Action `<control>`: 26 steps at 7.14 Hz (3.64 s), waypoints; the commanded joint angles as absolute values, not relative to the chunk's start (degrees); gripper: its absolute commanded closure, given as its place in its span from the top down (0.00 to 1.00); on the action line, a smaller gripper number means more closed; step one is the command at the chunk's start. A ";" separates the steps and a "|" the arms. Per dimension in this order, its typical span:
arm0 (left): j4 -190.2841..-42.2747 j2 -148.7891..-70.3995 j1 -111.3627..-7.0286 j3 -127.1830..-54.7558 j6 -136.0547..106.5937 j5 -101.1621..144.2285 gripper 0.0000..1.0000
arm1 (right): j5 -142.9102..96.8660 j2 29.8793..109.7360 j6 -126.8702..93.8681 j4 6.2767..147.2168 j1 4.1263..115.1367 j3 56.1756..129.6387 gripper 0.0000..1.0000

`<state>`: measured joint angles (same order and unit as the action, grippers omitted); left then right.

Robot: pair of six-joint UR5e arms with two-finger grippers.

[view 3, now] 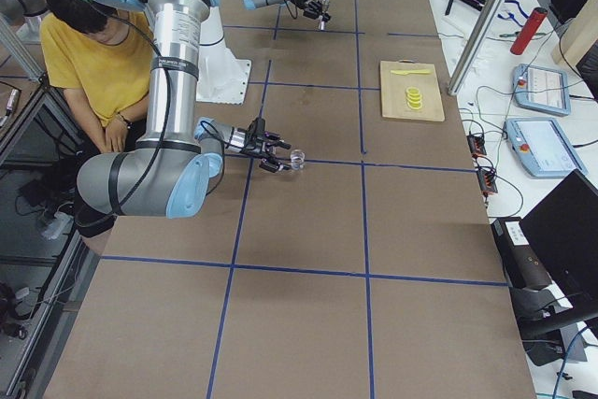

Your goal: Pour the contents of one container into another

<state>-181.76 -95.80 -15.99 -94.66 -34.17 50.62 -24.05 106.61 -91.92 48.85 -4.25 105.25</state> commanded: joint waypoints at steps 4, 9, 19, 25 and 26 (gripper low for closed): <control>-181.76 -95.71 -16.00 -94.75 -34.19 50.62 0.00 | -24.78 103.80 -91.15 48.69 -4.22 102.92 0.99; -181.76 -95.71 -16.08 -94.75 -34.19 50.62 0.00 | -26.63 103.62 -91.14 48.60 -2.47 101.26 0.99; -181.85 -95.45 -16.08 -95.97 -34.19 50.54 0.00 | -27.07 101.25 -88.51 48.52 0.52 100.11 0.96; -181.93 -95.10 -16.17 -96.68 -34.19 50.36 0.00 | -29.36 96.59 -85.35 47.99 3.60 97.03 0.59; -181.93 -95.10 -16.17 -96.68 -34.19 50.36 0.00 | -29.27 97.03 -84.73 47.99 3.78 97.29 0.37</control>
